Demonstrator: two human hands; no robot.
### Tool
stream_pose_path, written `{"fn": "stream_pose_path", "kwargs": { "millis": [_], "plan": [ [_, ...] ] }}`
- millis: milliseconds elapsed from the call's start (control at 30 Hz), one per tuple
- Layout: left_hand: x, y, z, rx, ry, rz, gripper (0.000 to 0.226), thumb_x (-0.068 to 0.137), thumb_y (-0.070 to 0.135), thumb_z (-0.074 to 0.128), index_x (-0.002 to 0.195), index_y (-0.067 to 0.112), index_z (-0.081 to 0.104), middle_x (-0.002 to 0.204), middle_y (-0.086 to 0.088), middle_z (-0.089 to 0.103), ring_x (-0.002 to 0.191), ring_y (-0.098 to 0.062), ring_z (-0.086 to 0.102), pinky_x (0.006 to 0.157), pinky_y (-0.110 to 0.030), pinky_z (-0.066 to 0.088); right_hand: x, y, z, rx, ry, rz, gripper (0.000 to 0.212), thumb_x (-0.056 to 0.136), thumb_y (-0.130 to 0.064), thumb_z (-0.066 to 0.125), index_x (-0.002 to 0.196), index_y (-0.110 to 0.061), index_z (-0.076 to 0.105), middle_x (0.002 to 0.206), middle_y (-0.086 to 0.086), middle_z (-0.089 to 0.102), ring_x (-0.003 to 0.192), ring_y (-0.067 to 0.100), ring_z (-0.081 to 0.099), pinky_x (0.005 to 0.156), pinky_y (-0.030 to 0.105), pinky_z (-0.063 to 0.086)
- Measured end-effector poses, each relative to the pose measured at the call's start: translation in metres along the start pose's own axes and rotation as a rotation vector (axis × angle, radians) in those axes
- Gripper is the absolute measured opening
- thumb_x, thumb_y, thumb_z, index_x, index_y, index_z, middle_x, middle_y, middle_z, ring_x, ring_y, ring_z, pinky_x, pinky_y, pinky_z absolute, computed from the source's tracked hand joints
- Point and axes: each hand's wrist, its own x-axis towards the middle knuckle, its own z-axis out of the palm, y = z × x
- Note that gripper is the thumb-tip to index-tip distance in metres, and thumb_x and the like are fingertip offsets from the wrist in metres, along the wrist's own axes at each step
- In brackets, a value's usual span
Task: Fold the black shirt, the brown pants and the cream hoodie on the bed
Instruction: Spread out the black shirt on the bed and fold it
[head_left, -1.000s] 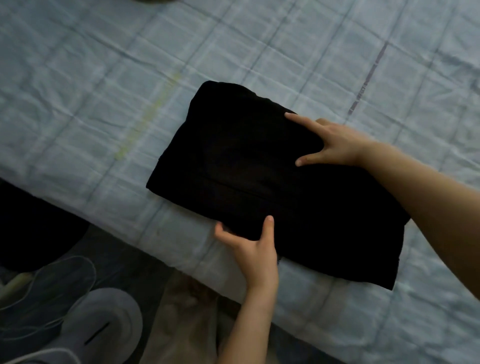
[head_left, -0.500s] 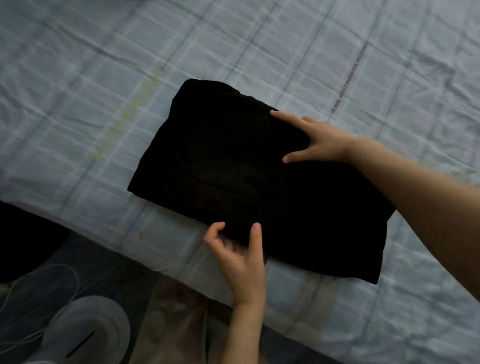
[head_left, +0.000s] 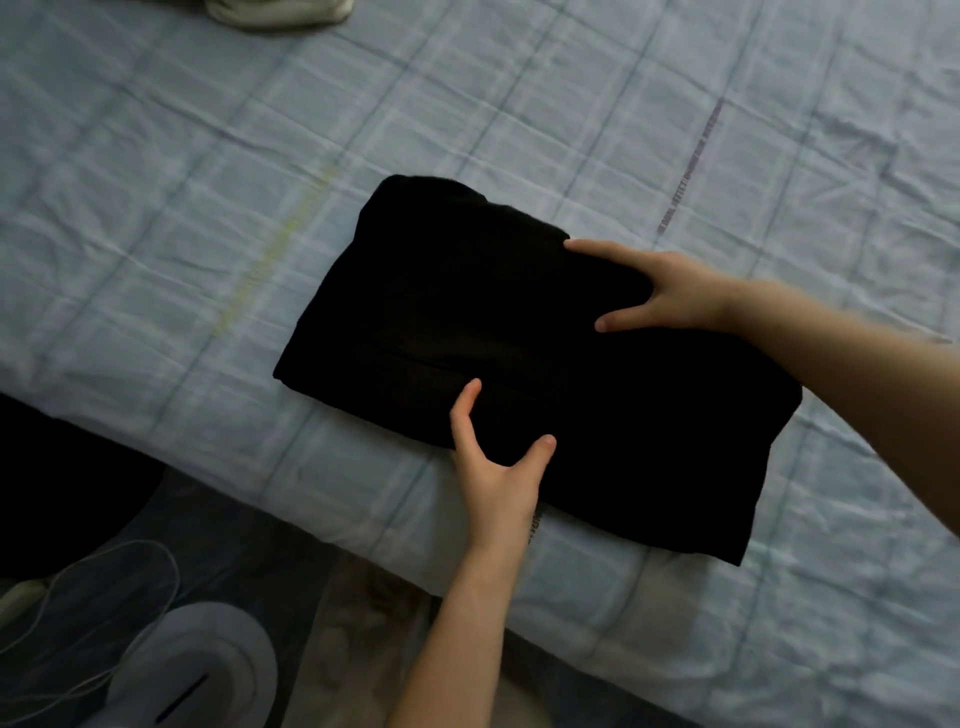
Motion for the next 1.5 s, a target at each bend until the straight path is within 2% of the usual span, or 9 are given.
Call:
{"fn": "stream_pose_path", "kwargs": {
  "millis": [167,400,733,833,967,1133,1300,1400,1500],
  "plan": [
    [-0.003,0.068,-0.032,0.054,-0.059,0.060,0.076,0.066,0.005,0.079,0.122,0.050,0.054,0.128,0.012,0.055,0.112,0.002,0.055,0.080,-0.014,0.051,-0.061,-0.043,0.001,0.212,0.192,0.034,0.078,0.078,-0.036,0.081,0.141,-0.056,0.039,0.136,-0.028,0.053,0.125,-0.007,0.050,0.113,0.026,0.036],
    [-0.017,0.205,-0.056,0.287,-0.342,0.245,0.064,0.067,0.017,0.087,0.120,0.041,0.061,0.111,0.024,0.065,0.105,0.006,0.061,0.084,-0.011,0.049,-0.187,-0.125,0.026,0.693,0.730,0.146,0.070,0.074,-0.041,0.081,0.136,-0.049,0.051,0.133,-0.025,0.058,0.123,-0.004,0.054,0.104,0.016,0.042],
    [-0.093,0.352,-0.032,0.489,-0.736,0.428,0.064,0.068,0.020,0.086,0.118,0.051,0.059,0.115,0.032,0.059,0.108,0.009,0.057,0.081,-0.009,0.049,-0.333,-0.260,0.006,0.780,1.279,0.228,0.069,0.080,-0.026,0.080,0.139,-0.045,0.050,0.135,-0.033,0.053,0.125,-0.012,0.048,0.094,0.001,0.037],
    [-0.119,0.354,-0.017,0.540,-0.833,0.482,0.059,0.072,0.023,0.082,0.117,0.053,0.058,0.120,0.032,0.057,0.116,0.007,0.052,0.095,-0.022,0.045,-0.364,-0.289,0.031,0.816,1.427,0.333,0.068,0.080,-0.030,0.080,0.139,-0.044,0.049,0.134,-0.034,0.053,0.124,-0.013,0.048,0.096,0.002,0.037],
    [-0.160,0.334,0.008,0.606,-1.049,0.519,0.055,0.074,0.019,0.080,0.115,0.050,0.060,0.116,0.024,0.062,0.109,0.004,0.058,0.096,-0.029,0.051,-0.406,-0.315,0.089,0.873,1.627,0.533,0.067,0.079,-0.034,0.080,0.138,-0.044,0.051,0.133,-0.032,0.055,0.122,-0.011,0.051,0.097,0.005,0.040],
    [-0.233,0.294,0.053,0.627,-1.359,0.523,0.054,0.074,0.019,0.081,0.116,0.047,0.061,0.109,0.030,0.063,0.101,0.008,0.061,0.089,-0.023,0.053,-0.481,-0.334,0.147,0.919,1.860,0.745,0.065,0.076,-0.040,0.080,0.135,-0.045,0.053,0.130,-0.026,0.060,0.118,-0.008,0.056,0.089,0.003,0.043],
    [-0.334,0.243,0.111,0.611,-1.623,0.471,0.054,0.074,0.016,0.081,0.113,0.049,0.063,0.104,0.023,0.067,0.091,0.004,0.066,0.070,-0.013,0.053,-0.573,-0.338,0.192,0.909,2.041,0.900,0.063,0.082,-0.038,0.078,0.135,-0.055,0.048,0.131,-0.031,0.056,0.115,-0.013,0.055,0.083,0.003,0.046],
    [-0.398,0.199,0.142,0.601,-1.715,0.468,0.055,0.073,0.017,0.081,0.113,0.050,0.063,0.108,0.023,0.065,0.096,0.006,0.063,0.073,-0.010,0.050,-0.635,-0.321,0.224,0.896,2.112,0.959,0.064,0.083,-0.037,0.077,0.136,-0.055,0.046,0.131,-0.037,0.053,0.116,-0.017,0.051,0.082,0.001,0.044],
    [-0.461,0.150,0.173,0.595,-1.745,0.447,0.055,0.073,0.016,0.081,0.114,0.048,0.063,0.113,0.019,0.065,0.101,0.004,0.062,0.079,-0.013,0.051,-0.701,-0.288,0.251,0.868,2.113,1.020,0.065,0.081,-0.041,0.077,0.135,-0.059,0.045,0.130,-0.041,0.050,0.119,-0.018,0.048,0.091,0.010,0.044]
  ]
}}
